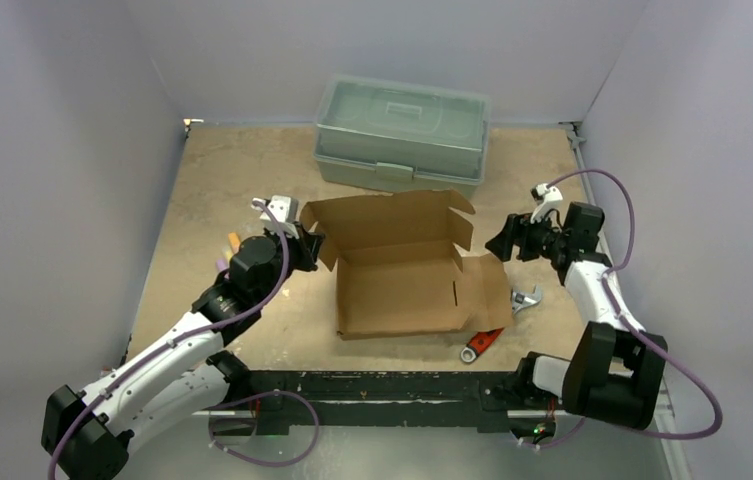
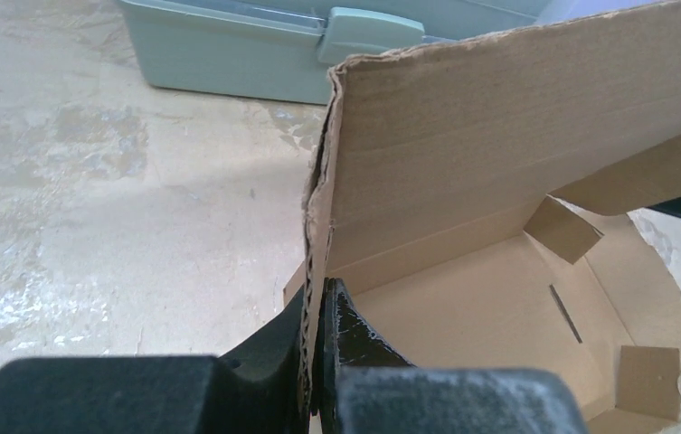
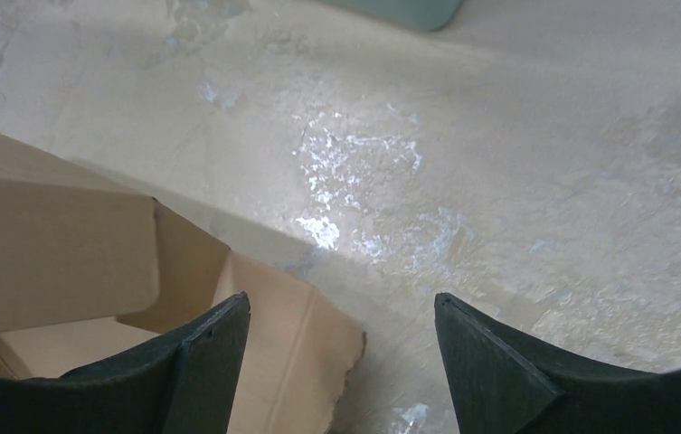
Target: Fold the paper box
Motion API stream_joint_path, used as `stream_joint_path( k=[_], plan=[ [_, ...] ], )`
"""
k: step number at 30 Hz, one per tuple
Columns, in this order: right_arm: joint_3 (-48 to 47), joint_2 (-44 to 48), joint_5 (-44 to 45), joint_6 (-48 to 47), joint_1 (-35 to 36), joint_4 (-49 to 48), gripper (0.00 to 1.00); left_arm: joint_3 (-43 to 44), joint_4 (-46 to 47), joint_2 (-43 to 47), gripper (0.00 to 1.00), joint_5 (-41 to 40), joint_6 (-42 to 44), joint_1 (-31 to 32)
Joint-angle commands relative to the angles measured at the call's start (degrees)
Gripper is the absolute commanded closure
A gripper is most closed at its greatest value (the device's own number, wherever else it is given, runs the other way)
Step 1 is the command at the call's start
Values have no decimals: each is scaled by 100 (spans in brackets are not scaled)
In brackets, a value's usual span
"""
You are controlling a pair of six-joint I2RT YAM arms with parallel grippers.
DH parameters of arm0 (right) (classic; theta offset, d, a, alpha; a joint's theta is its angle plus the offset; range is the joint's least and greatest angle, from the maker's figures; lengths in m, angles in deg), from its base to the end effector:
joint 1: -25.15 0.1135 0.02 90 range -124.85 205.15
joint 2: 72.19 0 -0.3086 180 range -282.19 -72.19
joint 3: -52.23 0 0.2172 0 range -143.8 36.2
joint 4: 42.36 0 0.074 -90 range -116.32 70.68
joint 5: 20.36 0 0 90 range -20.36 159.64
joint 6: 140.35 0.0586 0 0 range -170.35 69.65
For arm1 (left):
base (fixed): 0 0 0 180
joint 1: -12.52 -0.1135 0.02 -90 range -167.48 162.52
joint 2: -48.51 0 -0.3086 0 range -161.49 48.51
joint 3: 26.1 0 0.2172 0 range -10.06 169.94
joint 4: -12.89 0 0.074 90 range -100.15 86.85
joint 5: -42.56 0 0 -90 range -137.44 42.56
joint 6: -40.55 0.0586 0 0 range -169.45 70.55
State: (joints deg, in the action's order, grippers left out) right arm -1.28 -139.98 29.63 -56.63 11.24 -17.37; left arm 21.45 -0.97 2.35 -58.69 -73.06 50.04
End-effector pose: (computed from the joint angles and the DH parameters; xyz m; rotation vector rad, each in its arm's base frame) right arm 0.2089 -0.0129 0.2704 -0.2218 2.1184 0.5779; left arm 0.1273 -0.0834 0.3130 0.0774 1.8213 -0.5880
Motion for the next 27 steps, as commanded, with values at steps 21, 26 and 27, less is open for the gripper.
stream_joint_path(
  k=[21, 26, 27],
  plan=[
    [-982, -992, -343, -70, 316, 590, 65, 837, -845, -505, 100, -820, -1220, -14],
    [-1393, -1338, 129, -140, 538, 767, 100, 1038, -915, -656, 100, -659, -1262, -13],
    [-1474, -1384, 203, -144, 591, 794, 100, 1077, -964, -646, 94, -679, -1293, -13]
  ],
)
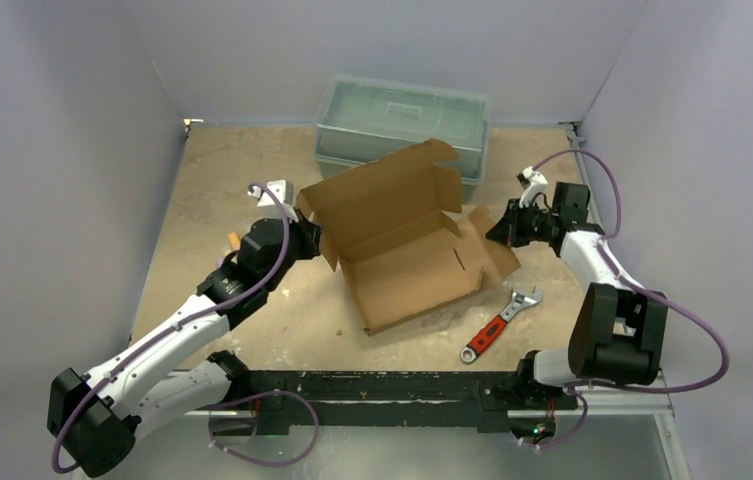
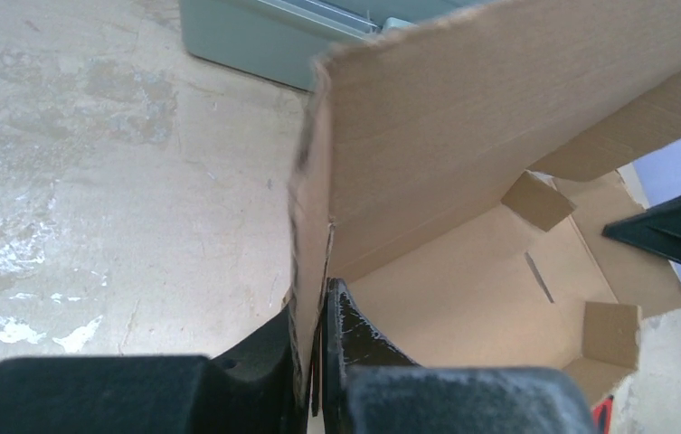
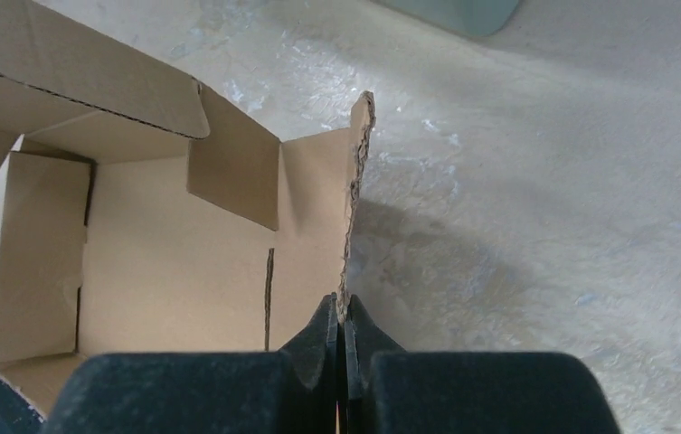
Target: Fold the paper box
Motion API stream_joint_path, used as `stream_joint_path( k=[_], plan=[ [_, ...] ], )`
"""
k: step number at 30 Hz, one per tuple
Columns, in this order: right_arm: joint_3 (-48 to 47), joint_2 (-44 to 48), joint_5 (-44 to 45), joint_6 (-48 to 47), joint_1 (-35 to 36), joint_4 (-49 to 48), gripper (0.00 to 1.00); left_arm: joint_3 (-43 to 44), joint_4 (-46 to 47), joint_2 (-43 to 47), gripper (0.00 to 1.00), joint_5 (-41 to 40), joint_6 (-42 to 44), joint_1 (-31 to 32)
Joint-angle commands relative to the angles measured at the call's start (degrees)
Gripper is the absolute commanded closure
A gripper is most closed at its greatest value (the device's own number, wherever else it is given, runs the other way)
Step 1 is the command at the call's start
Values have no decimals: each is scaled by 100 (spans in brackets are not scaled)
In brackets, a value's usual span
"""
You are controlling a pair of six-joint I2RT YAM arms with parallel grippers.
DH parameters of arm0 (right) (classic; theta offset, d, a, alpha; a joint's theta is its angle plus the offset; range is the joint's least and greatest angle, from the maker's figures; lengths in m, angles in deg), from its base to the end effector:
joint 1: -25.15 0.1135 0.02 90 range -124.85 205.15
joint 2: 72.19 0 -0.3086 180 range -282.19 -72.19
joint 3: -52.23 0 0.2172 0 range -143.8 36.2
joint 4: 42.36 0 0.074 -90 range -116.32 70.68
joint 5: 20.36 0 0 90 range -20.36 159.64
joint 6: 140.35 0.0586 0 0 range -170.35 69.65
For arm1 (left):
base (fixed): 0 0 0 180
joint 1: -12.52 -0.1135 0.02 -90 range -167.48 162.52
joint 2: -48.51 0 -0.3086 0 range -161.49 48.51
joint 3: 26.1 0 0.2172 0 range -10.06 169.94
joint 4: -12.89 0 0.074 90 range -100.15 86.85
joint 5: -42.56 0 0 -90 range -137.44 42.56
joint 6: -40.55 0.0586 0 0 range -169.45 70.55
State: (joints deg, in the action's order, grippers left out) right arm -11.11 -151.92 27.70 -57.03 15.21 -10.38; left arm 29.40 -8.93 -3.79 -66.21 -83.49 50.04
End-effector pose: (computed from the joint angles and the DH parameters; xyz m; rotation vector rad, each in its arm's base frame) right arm 0.2545 -0.0048 0.2680 -0.2616 2.2406 0.7239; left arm 0.1470 -0.0891 0.3285 -0.1679 1.9072 -0.5435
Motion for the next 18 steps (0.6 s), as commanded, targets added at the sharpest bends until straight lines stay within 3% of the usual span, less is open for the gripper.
stream_joint_path(
  k=[1, 5, 7, 10, 18],
  plan=[
    [-532, -196, 464, -110, 246, 82, 100, 308, -249, -9, 85, -15, -295, -15],
    [-472, 38, 696, -204, 477, -40, 100, 407, -680, 110, 40, -231, -477, -171],
    [-418, 189, 746, -251, 576, -99, 100, 466, -728, 118, 29, 154, -469, -416],
    [-375, 280, 823, -303, 690, -142, 100, 621, -775, 25, 26, 880, -524, -763],
    [-301, 128, 953, -235, 719, -205, 100, 832, -702, 437, 27, 2263, -51, -799]
  ],
)
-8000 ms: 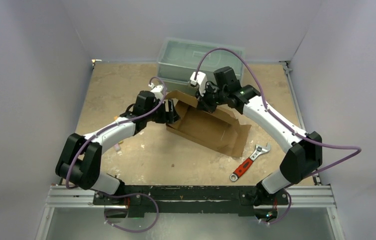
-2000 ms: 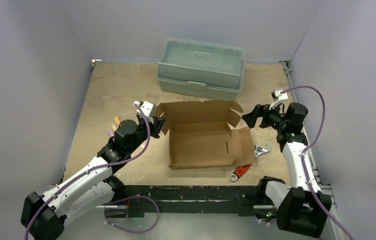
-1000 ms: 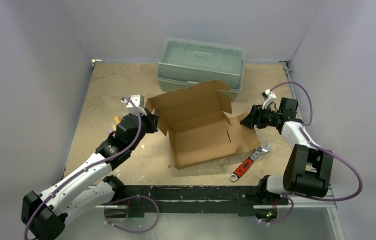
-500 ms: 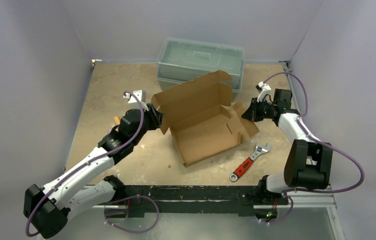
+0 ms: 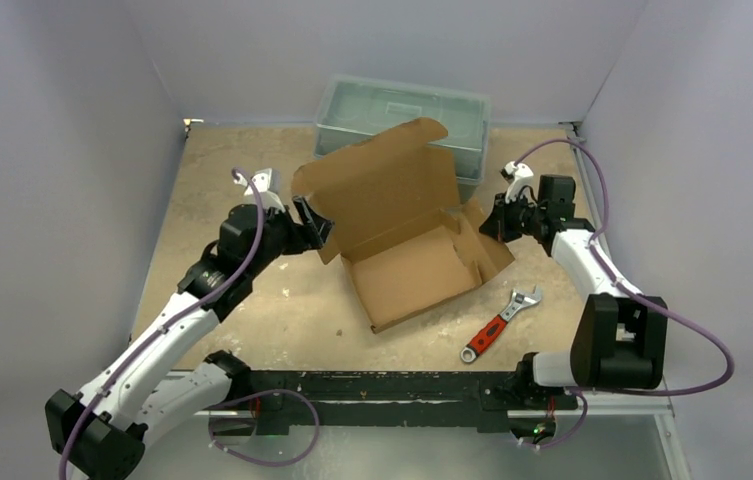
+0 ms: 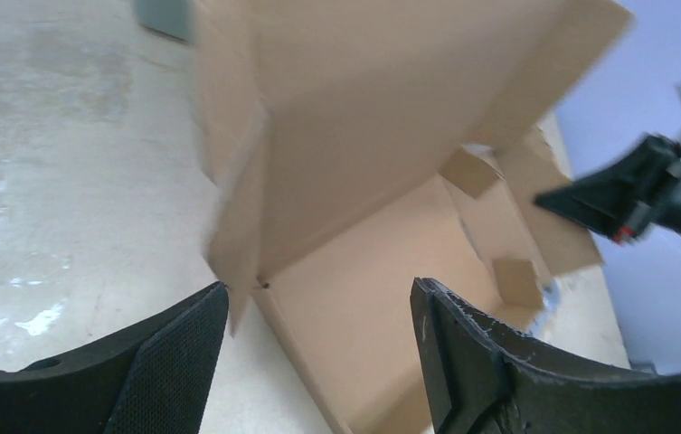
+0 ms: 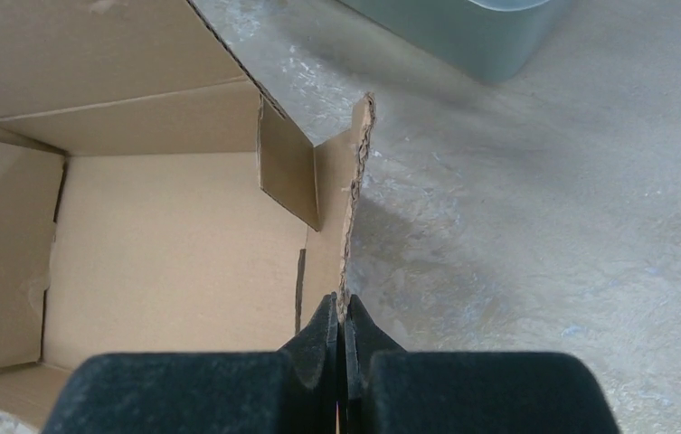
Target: Fold the paper box
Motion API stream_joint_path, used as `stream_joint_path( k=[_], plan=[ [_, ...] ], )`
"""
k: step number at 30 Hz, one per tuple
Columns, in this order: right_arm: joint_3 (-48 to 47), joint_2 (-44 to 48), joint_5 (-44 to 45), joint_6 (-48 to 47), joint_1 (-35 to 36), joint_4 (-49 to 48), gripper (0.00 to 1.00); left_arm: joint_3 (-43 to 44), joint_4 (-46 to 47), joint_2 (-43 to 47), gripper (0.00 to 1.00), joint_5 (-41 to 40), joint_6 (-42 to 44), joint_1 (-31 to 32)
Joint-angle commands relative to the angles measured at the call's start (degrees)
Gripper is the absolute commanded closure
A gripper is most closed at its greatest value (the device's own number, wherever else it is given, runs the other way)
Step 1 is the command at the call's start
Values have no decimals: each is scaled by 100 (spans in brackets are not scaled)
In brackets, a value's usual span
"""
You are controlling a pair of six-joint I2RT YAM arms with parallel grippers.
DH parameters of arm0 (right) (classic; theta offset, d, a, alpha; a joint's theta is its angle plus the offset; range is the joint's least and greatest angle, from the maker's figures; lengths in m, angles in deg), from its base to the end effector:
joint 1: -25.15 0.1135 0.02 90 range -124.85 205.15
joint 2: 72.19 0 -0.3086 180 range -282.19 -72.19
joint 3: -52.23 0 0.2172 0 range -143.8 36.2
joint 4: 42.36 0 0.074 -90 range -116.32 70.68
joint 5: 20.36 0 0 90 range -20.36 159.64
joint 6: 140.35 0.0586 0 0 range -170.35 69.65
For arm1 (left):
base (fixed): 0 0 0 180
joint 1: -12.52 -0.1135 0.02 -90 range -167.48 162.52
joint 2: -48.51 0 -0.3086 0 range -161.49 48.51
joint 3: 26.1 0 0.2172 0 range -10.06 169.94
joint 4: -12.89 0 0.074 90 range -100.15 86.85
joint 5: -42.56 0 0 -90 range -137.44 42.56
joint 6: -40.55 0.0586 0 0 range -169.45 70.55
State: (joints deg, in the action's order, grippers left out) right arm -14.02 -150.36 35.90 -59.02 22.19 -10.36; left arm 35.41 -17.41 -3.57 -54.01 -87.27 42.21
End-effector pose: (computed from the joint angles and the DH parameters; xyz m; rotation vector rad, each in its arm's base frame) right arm 0.2590 0.0192 0.2856 -0.3980 2.2111 0.5762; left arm 0.1494 -0.0775 0.3454 -0.2196 1.9801 -0.6671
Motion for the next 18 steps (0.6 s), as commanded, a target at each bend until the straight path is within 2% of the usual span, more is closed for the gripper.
stream_joint_path(
  k=[1, 4, 7, 11, 14, 18],
  plan=[
    [-21, -50, 168, -27, 34, -208, 100, 245, 112, 550, 28, 1175, 384, -16],
    [-44, -71, 203, -30, 66, -208, 100, 492, -164, 858, 28, 1417, 347, -16],
    [-25, -29, 158, -60, 85, -238, 100, 573, 109, 944, 28, 2027, -48, -16],
    [-7, 2, 98, -169, 126, -226, 100, 355, 887, 215, 30, 2971, -805, -5],
    [24, 50, 82, -257, 167, -226, 100, 304, 1322, -540, 33, 2769, -945, 296],
    [77, 121, 166, -364, 245, -260, 100, 853, 1338, -1684, 35, 1996, -541, 1156]
  ],
)
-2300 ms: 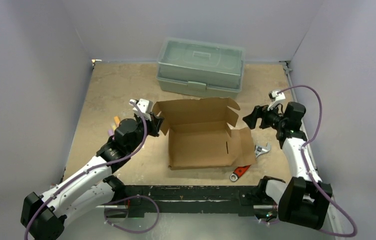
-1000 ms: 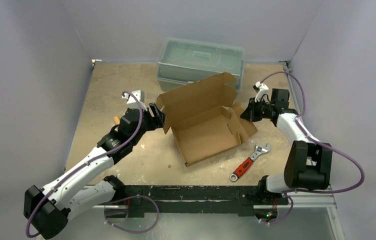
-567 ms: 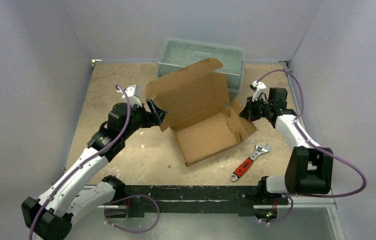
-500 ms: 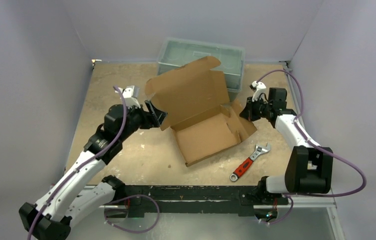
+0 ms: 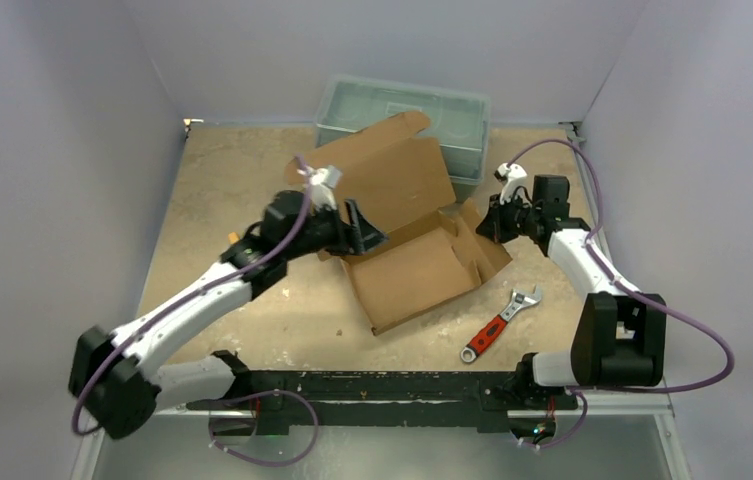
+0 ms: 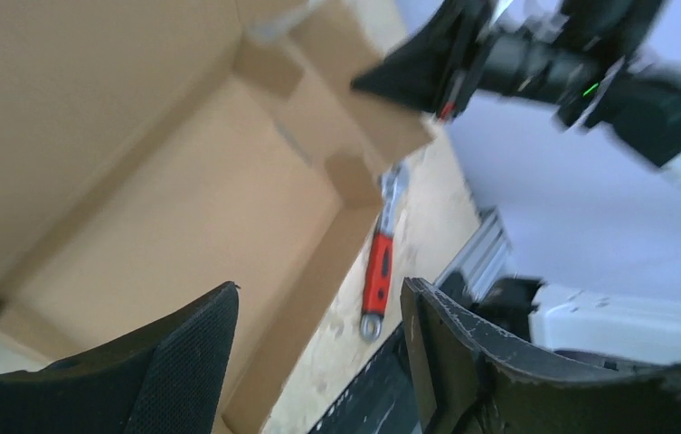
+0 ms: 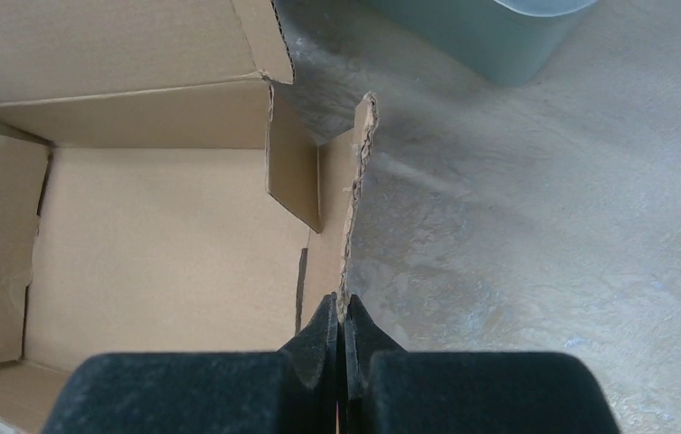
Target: Fold the paper box
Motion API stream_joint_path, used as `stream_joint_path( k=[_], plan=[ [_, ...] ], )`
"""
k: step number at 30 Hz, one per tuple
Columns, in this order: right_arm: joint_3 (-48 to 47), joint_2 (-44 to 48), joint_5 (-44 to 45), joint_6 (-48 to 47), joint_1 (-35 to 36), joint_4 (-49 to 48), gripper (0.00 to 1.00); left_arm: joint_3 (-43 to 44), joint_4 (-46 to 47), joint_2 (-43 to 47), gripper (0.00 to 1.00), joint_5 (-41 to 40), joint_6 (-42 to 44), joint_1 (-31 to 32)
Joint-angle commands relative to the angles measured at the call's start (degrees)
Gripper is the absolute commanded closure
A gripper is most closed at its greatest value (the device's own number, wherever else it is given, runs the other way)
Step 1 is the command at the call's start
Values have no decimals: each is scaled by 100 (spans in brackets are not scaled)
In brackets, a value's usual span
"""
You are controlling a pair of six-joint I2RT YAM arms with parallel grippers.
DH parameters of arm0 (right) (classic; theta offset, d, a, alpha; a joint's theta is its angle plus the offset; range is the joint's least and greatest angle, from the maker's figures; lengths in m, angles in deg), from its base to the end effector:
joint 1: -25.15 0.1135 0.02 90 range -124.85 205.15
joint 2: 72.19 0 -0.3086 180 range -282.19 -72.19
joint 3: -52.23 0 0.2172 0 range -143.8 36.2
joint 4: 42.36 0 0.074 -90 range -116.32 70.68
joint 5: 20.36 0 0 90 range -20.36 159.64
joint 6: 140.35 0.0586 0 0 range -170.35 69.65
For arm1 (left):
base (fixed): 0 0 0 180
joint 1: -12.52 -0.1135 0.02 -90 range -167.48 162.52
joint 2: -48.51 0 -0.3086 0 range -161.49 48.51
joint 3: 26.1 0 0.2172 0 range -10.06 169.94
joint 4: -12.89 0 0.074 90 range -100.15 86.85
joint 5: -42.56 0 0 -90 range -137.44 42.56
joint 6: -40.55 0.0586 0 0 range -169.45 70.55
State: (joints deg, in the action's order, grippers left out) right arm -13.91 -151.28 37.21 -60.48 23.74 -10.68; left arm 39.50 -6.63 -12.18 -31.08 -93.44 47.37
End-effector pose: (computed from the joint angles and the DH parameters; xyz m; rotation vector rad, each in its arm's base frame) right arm 0.2618 0.0250 0.2811 -0.4432 2.2198 0.5557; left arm 0.1640 -0.1343 0.3683 0.0616 1.9963 -1.1945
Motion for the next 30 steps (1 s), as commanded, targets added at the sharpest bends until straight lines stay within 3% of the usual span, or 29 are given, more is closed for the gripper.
stream_joint_path(
  k=[1, 8, 14, 18, 24, 30],
  plan=[
    [77, 224, 72, -239, 95, -240, 100, 600, 261, -1111, 36, -340, 127, 752],
    [123, 293, 268, -384, 257, -279, 100, 1222, 256, -2292, 36, -831, 573, 1513],
    [149, 308, 484, -504, 467, -306, 100, 1314, 261, -2921, 38, -1462, 880, 1588],
    [150, 266, 547, -522, 550, -315, 100, 1576, 246, -3421, 46, -1763, 1083, 1593],
    [150, 194, 1032, -610, 971, -397, 100, 1724, 461, -3879, 50, -1480, 1049, 1589],
    [176, 190, 1346, -652, 1205, -472, 100, 1245, 980, -3651, 50, -1334, 952, 1600]
  ],
)
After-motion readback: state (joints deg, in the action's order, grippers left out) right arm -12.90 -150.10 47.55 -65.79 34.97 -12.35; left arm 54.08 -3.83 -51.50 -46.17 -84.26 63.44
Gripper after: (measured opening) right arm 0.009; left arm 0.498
